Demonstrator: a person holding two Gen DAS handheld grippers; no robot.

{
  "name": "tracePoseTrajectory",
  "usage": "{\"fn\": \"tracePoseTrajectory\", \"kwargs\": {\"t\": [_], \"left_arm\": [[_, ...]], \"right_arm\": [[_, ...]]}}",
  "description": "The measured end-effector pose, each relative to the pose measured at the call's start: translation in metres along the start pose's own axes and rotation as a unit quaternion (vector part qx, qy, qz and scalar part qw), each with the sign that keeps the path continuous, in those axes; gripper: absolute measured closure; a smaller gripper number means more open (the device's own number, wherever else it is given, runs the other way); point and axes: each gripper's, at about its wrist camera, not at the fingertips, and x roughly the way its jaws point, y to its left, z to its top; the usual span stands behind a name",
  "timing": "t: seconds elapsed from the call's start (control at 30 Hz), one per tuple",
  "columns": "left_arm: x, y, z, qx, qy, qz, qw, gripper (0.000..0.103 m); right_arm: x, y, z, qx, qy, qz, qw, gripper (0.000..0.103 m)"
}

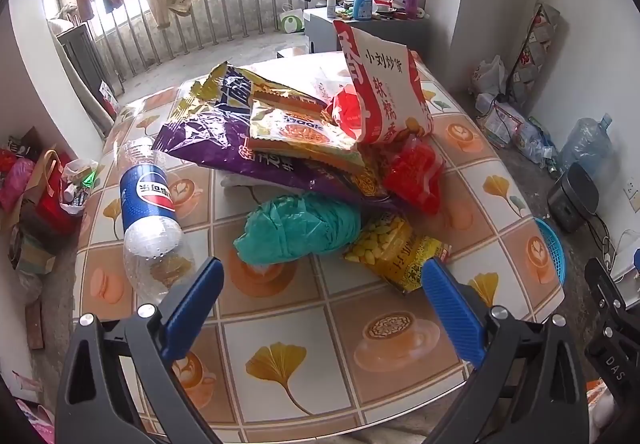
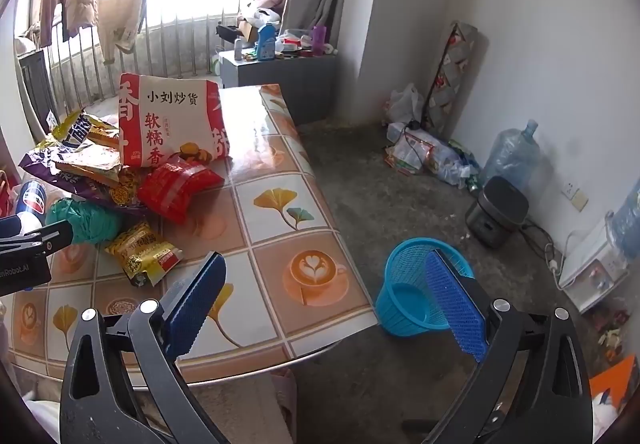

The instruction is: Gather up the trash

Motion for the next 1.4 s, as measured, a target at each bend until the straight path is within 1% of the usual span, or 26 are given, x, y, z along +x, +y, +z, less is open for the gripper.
{"fn": "tracePoseTrajectory", "kwargs": {"t": [0.4,0.73,1.4], "left_arm": [[0.004,0.001,0.001,0.000,0.006,-0.002,1.0000,0.006],[0.004,0.001,0.000,0.000,0.007,-0.003,1.0000,0.006],[0.006,0.003,0.001,-0.001,0.007,-0.002,1.0000,0.006]], "right_arm": [[-0.001,0.001,-0.001,0.001,0.001,0.001,1.000,0.008],[-0.005,-0.009,0.006,0.000,0.004,0.006,1.000,0.008],[-0.005,-0.005,0.006,-0.001,0.005,0.006,1.000,0.008]]}}
